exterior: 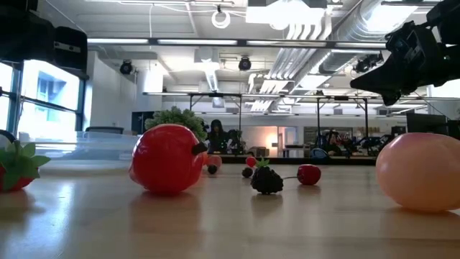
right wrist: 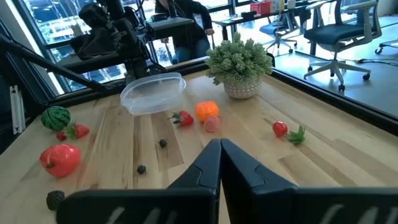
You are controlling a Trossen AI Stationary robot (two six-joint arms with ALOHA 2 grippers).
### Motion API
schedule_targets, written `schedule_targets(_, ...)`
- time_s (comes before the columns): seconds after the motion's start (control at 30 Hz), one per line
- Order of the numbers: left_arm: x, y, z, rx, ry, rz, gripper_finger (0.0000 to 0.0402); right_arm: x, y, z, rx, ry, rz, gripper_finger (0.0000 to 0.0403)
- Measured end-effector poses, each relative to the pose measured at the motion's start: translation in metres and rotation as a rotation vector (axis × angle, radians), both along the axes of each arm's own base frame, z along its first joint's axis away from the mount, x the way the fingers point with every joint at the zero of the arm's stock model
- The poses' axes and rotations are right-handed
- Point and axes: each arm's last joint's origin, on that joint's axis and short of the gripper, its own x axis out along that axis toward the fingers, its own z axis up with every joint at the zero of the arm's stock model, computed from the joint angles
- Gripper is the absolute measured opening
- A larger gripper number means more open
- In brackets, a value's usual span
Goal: Pick and placing Produce into tupperware
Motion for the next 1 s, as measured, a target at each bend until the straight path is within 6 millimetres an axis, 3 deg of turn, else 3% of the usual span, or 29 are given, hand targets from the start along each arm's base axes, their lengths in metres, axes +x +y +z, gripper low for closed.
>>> schedule_targets(0.43,0.000,0.000,0.000,0.000,-0.001,0.000,0.0046,0.000,0.000,0.000,0.194,-0.049,-0.027,0.0000)
schedule_targets(0.77,0.000,0.000,0.003,-0.004,-0.034,0.000,0.0046,0.000,0.000,0.002,0.191,-0.068,-0.025,0.0000)
schedule_targets(1.0,0.001,0.000,0.017,-0.044,-0.168,0.001,0.0046,0.001,0.000,0.016,0.166,-0.209,-0.001,0.0000)
